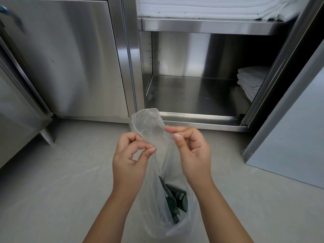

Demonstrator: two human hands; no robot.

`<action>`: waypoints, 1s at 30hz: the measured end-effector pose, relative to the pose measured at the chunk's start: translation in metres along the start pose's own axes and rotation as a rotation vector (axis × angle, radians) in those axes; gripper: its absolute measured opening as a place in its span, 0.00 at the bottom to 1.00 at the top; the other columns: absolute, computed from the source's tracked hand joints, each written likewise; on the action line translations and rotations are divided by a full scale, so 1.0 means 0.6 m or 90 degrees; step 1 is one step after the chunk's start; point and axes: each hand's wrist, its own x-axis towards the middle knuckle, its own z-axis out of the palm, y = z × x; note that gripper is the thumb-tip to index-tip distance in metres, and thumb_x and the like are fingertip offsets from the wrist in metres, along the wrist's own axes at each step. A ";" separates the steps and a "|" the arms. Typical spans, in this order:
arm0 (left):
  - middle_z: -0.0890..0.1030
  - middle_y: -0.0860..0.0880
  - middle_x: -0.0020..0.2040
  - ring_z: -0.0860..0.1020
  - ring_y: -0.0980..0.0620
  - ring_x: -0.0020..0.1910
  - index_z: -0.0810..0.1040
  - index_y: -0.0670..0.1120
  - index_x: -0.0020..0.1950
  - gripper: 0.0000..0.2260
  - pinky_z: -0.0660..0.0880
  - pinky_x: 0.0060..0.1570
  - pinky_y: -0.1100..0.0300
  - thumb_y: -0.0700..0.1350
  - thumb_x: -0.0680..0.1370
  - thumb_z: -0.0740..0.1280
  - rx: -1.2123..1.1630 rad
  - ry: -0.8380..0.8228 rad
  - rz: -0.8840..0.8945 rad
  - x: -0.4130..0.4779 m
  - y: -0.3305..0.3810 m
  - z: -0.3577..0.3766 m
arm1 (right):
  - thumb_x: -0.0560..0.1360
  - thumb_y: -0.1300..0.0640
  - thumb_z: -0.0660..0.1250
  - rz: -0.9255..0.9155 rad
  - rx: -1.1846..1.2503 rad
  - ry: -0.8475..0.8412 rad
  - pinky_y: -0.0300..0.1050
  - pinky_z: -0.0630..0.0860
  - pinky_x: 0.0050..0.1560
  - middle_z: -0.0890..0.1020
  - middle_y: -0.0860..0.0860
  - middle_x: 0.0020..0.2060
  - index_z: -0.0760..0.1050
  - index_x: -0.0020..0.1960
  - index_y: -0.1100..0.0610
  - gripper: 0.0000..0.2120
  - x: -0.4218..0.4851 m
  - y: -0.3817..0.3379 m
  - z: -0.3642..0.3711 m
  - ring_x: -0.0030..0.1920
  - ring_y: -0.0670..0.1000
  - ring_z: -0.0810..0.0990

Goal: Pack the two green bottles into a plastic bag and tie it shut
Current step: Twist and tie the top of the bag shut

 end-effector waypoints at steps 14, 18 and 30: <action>0.79 0.49 0.31 0.76 0.54 0.24 0.72 0.46 0.37 0.09 0.75 0.30 0.62 0.33 0.74 0.64 -0.270 -0.030 -0.062 -0.009 0.020 -0.002 | 0.76 0.57 0.56 0.086 -0.002 -0.075 0.49 0.75 0.32 0.73 0.47 0.21 0.65 0.38 0.54 0.08 -0.012 -0.001 0.002 0.22 0.47 0.71; 0.76 0.50 0.27 0.66 0.57 0.21 0.72 0.42 0.36 0.07 0.64 0.21 0.67 0.36 0.74 0.64 -0.334 -0.066 -0.131 -0.013 0.020 0.009 | 0.78 0.62 0.56 0.122 0.000 -0.100 0.33 0.63 0.24 0.68 0.46 0.19 0.63 0.37 0.55 0.11 -0.013 0.005 0.009 0.21 0.42 0.64; 0.74 0.51 0.25 0.68 0.58 0.25 0.77 0.43 0.36 0.07 0.66 0.25 0.68 0.36 0.74 0.64 -0.367 -0.109 -0.274 -0.019 -0.008 0.027 | 0.75 0.65 0.62 0.231 0.056 -0.062 0.33 0.60 0.21 0.65 0.48 0.21 0.61 0.37 0.57 0.12 -0.011 0.019 0.021 0.20 0.42 0.61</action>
